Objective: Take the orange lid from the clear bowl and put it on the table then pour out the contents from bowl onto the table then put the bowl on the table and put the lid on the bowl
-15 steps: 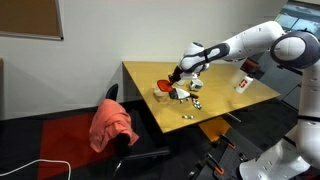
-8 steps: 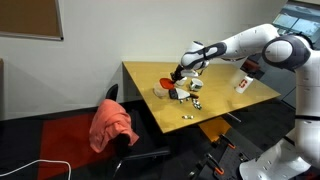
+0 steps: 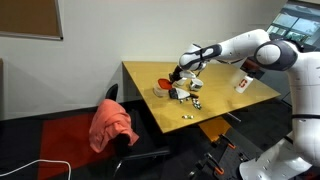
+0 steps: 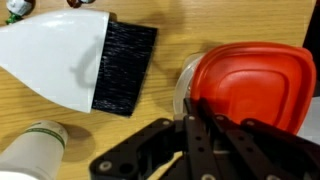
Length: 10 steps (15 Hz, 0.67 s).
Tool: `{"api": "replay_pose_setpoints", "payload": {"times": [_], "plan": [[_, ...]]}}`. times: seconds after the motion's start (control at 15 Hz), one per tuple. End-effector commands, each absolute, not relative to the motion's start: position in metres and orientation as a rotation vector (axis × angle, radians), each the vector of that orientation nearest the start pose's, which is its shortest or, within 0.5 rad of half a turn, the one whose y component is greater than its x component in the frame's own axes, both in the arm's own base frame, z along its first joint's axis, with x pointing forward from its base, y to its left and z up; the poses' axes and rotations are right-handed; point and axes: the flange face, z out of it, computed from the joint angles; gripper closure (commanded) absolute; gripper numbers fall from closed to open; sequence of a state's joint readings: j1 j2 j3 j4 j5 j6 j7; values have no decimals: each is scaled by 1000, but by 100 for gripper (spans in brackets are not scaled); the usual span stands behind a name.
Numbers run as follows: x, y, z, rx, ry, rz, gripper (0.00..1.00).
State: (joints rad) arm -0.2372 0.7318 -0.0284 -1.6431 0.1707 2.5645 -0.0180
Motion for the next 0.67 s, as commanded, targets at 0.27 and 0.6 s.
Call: {"api": "replay_pose_setpoints", "payload": {"times": [0.27,0.6], "plan": [[684,-187,208,-3000,582,-296,98],[691,-198,213,-2990,617,-278,98]]}}
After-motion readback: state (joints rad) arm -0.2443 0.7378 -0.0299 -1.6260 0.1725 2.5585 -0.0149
